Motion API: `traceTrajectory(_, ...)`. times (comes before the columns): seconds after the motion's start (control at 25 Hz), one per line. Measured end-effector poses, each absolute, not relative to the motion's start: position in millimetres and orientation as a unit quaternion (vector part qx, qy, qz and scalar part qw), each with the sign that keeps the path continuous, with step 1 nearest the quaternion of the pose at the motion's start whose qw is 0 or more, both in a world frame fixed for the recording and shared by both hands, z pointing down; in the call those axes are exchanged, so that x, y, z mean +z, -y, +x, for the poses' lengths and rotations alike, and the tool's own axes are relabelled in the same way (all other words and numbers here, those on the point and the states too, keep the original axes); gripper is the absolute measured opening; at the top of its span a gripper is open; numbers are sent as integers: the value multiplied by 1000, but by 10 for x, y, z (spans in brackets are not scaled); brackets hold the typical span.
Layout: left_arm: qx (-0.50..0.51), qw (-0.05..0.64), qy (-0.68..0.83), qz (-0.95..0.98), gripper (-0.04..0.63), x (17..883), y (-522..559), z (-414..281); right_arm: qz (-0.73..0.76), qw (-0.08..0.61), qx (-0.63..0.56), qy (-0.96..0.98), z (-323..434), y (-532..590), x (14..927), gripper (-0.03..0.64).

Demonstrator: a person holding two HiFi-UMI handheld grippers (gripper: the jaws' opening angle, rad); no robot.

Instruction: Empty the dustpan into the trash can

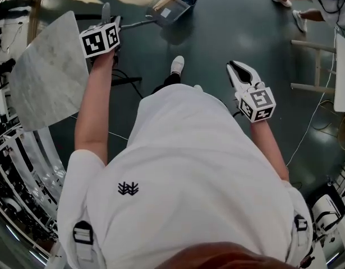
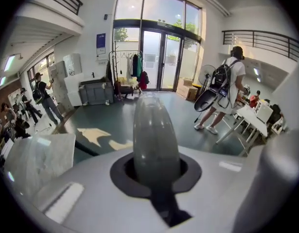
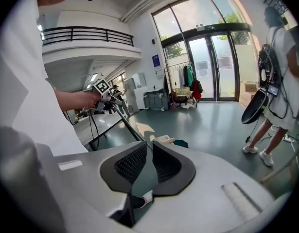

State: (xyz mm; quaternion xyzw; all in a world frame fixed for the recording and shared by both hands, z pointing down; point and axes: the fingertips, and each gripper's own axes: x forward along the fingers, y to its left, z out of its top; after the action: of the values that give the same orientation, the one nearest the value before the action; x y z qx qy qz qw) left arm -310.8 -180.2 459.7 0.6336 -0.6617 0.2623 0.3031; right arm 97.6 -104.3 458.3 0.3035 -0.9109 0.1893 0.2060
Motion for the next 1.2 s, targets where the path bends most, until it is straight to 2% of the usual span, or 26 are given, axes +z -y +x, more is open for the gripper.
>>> traceTrajectory(0.28, 352, 209, 618, 672, 75, 4548, 2854, -3203, 362, 188, 203, 890, 815, 1375, 4535, 23)
traceTrajectory(0.52, 421, 98, 539, 723, 72, 4673, 3573, -2806, 412, 186, 217, 865, 837, 1509, 4540, 23)
traceTrajectory(1.04, 508, -74, 415, 751, 71, 5175, 3768, -2159, 464, 185, 228, 836, 918, 1647, 4532, 23)
traceTrajectory(1.2, 511, -98, 410, 749, 71, 5143, 3810, -2080, 465, 185, 226, 836, 902, 1635, 4535, 23)
